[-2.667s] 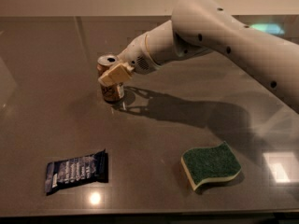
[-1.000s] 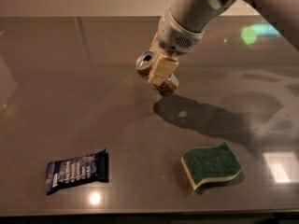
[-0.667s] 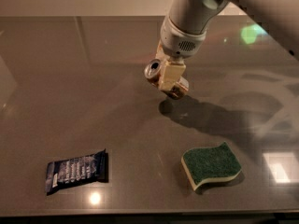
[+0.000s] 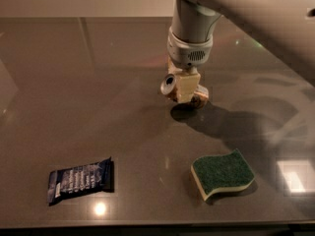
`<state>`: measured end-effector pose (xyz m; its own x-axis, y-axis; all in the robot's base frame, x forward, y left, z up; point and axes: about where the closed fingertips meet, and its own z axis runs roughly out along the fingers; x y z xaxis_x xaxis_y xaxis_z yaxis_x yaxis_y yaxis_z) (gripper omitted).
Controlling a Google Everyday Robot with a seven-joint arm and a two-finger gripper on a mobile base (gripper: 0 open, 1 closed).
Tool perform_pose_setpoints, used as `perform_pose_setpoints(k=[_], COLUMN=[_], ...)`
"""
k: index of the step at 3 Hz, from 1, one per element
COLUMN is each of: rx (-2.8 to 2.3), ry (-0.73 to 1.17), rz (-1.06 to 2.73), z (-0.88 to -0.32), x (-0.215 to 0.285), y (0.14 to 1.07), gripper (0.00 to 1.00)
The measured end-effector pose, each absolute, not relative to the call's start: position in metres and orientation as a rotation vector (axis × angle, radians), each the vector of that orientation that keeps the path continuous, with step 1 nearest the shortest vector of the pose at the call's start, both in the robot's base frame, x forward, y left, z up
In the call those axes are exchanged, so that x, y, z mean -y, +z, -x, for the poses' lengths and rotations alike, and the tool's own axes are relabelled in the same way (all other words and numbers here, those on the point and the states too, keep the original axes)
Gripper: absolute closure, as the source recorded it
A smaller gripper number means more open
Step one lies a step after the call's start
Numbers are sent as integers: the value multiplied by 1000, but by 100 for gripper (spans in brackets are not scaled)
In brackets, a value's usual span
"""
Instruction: Knock orange can over
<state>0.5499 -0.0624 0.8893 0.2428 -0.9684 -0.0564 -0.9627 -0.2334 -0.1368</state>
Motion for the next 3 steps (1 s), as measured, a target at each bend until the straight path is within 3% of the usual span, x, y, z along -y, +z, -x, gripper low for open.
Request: perform_pose_setpoints(k=[2, 3], rx=[-1822, -1814], ry=[-145, -136], rz=[2482, 2493], z=[-549, -548], x=[69, 70], y=[875, 871], gripper=[13, 0])
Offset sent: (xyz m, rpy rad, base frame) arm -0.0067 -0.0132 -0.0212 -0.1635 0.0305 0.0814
